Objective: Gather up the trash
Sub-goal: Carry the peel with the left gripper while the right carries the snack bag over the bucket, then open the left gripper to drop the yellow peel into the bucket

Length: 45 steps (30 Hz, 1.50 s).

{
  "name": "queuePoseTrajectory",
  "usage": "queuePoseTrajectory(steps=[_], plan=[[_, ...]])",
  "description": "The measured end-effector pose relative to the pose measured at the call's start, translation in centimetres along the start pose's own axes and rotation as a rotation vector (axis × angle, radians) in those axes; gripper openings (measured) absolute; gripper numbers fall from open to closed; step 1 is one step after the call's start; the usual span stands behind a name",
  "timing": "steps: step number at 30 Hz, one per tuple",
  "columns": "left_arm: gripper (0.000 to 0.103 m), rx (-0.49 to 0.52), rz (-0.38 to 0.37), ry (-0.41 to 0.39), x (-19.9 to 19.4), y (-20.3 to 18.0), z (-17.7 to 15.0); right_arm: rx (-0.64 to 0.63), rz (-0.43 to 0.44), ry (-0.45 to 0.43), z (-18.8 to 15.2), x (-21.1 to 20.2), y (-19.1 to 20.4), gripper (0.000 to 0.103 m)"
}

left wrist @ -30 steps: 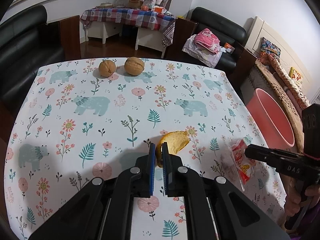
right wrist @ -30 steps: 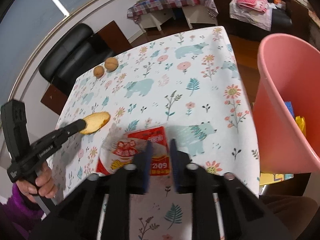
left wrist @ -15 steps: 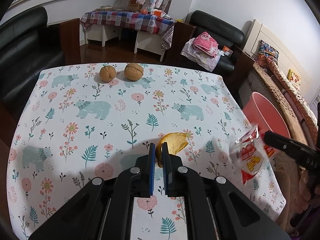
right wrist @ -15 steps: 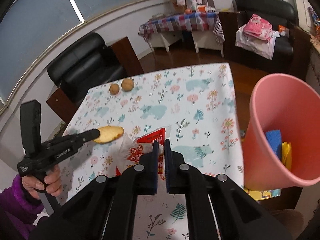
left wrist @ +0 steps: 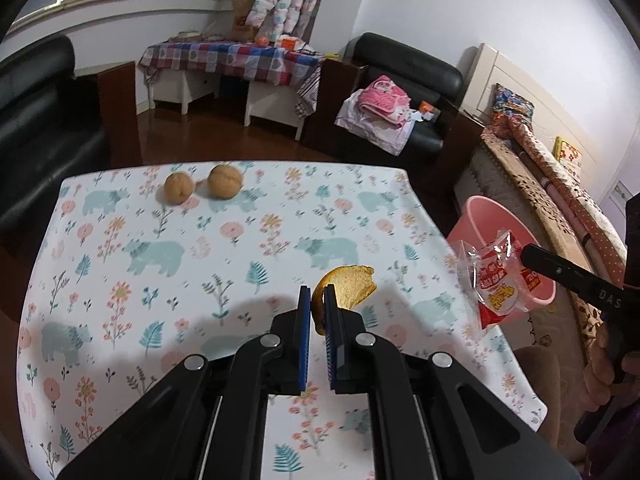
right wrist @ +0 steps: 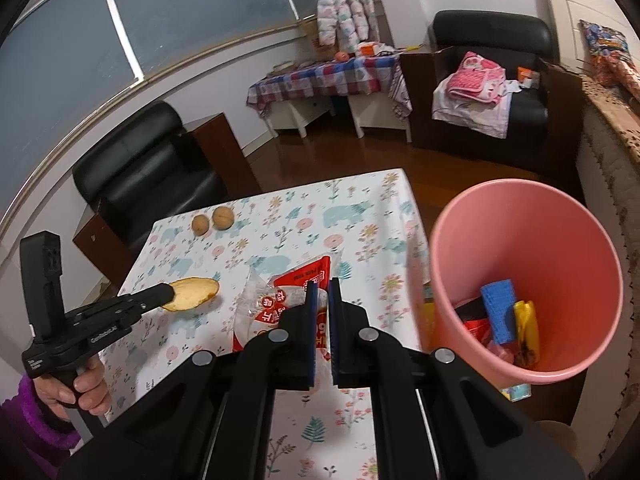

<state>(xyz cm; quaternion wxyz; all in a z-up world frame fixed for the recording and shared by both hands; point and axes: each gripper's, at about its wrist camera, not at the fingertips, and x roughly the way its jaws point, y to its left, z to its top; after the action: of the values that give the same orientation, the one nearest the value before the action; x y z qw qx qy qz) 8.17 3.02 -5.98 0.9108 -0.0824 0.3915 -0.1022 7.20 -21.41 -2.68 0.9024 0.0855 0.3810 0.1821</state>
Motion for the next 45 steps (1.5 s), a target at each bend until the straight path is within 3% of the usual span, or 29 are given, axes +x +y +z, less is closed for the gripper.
queuePoseTrajectory(steps=[20, 45], plan=[[0.006, 0.133, -0.127, -0.039, 0.6, -9.2, 3.3, 0.079, -0.152, -0.097, 0.2, -3.8, -5.3, 0.006], [0.006, 0.288, -0.232, 0.014, 4.3, -19.0, 4.0, 0.181, -0.293, -0.163, -0.7, -6.8, -12.3, 0.006]])
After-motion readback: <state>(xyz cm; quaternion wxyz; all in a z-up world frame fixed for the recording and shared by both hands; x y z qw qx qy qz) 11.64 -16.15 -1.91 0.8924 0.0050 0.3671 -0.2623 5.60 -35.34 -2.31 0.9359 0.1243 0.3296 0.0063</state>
